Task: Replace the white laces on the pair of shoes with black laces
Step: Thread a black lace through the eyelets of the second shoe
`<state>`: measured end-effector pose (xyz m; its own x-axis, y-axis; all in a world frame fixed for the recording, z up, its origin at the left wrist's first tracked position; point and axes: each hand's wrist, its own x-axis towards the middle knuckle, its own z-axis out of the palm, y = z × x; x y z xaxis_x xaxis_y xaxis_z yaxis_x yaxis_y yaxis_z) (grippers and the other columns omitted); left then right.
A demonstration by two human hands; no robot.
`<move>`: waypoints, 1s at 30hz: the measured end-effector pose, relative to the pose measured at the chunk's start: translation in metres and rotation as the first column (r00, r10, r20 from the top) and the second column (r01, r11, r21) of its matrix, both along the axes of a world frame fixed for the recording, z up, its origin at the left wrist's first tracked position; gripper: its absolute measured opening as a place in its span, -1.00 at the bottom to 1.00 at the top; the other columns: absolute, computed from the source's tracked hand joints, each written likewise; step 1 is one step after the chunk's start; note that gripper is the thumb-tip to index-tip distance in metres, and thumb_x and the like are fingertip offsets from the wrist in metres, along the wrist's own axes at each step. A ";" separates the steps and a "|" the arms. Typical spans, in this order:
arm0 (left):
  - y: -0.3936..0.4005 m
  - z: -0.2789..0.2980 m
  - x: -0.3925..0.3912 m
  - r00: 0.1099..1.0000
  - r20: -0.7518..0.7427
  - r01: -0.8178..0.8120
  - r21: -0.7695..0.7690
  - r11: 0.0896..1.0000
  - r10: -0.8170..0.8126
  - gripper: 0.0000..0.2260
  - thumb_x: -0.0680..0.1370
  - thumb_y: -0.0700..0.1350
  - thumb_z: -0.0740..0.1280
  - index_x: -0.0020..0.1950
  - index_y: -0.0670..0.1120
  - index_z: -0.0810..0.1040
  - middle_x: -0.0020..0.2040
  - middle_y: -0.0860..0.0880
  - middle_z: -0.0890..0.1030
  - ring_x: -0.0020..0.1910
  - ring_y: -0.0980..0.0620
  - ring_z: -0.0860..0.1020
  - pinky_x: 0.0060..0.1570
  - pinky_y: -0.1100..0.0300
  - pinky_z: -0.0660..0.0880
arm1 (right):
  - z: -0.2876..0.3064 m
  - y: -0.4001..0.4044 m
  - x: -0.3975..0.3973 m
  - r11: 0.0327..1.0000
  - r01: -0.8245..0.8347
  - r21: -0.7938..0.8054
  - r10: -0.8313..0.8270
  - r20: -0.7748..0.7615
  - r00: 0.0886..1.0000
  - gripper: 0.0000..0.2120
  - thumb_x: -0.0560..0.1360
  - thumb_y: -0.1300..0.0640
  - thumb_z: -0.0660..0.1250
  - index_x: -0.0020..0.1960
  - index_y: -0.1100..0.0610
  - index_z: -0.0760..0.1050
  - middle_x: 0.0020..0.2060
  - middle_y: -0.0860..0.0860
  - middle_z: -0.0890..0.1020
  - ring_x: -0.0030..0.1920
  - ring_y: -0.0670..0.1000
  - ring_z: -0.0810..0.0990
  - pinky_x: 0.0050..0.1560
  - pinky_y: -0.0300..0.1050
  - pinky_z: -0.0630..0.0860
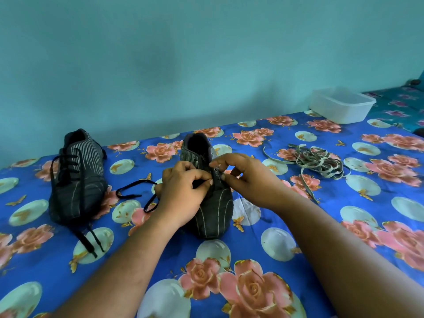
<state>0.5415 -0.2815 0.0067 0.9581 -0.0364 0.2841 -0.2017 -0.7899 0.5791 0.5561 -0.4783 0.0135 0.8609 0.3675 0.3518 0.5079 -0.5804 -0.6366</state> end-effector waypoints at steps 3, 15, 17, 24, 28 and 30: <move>-0.002 -0.004 0.000 1.000 -0.002 -0.009 -0.143 0.990 0.009 -0.95 0.45 0.29 0.36 -0.21 0.47 0.54 0.11 0.20 0.49 0.27 -0.04 0.45 0.25 -0.19 0.37 | 0.002 -0.005 0.001 0.998 0.043 0.050 -0.037 -0.105 0.994 -0.80 0.57 0.17 0.42 0.14 -0.08 0.61 -0.07 -0.17 0.65 -0.19 -0.15 0.60 -0.16 -0.40 0.45; -0.001 -0.001 -0.002 0.998 -0.059 -0.015 -0.042 0.999 0.013 -0.94 0.57 0.13 0.39 -0.06 0.23 0.66 0.15 0.19 0.47 0.29 -0.01 0.37 0.20 -0.02 0.23 | 0.004 -0.009 0.002 0.990 0.079 0.120 -0.061 -0.147 0.987 -0.90 0.45 0.17 0.57 -0.09 -0.01 0.73 -0.27 -0.03 0.74 -0.21 -0.06 0.72 0.02 0.06 0.63; -0.001 -0.001 -0.002 0.997 -0.071 -0.008 0.018 1.000 0.009 -0.89 0.59 0.11 0.38 0.03 0.17 0.68 0.15 0.20 0.44 0.29 0.00 0.32 0.14 0.03 0.17 | 0.004 -0.008 0.002 0.991 0.071 0.115 -0.055 -0.135 0.989 -0.91 0.45 0.16 0.57 -0.10 -0.01 0.73 -0.26 -0.05 0.74 -0.22 -0.07 0.72 0.01 0.03 0.63; -0.001 -0.002 -0.002 0.999 -0.046 0.005 0.073 0.997 -0.002 -0.87 0.60 0.11 0.36 0.09 0.18 0.67 0.15 0.18 0.42 0.29 -0.02 0.30 0.17 0.01 0.22 | 0.002 -0.005 0.000 0.998 0.046 0.051 -0.046 -0.007 0.999 -0.93 0.48 0.13 0.54 -0.09 -0.03 0.72 -0.19 -0.12 0.69 -0.18 -0.09 0.64 -0.12 -0.19 0.54; -0.002 -0.003 -0.002 1.000 -0.010 0.003 0.036 0.999 -0.002 -0.86 0.59 0.12 0.36 0.09 0.19 0.68 0.15 0.16 0.44 0.27 -0.03 0.31 0.20 0.00 0.23 | 0.003 -0.002 -0.003 0.998 0.058 0.029 -0.058 -0.001 0.998 -0.94 0.52 0.12 0.47 -0.10 -0.03 0.67 -0.16 -0.14 0.67 -0.15 -0.09 0.60 -0.13 -0.21 0.52; -0.001 -0.004 -0.003 1.000 0.023 0.005 -0.041 0.999 -0.004 -0.84 0.59 0.13 0.36 0.12 0.19 0.67 0.17 0.15 0.47 0.28 -0.02 0.33 0.14 0.09 0.18 | 0.002 0.001 -0.004 0.996 0.065 0.057 -0.063 -0.043 0.997 -0.92 0.53 0.16 0.43 -0.11 0.01 0.63 -0.19 -0.15 0.63 -0.19 -0.12 0.57 -0.16 -0.27 0.48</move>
<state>0.5382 -0.2825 0.0027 0.9513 -0.0291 0.3069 -0.2189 -0.7648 0.6059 0.5516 -0.4773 0.0156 0.8961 0.2910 0.3350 0.4437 -0.5718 -0.6901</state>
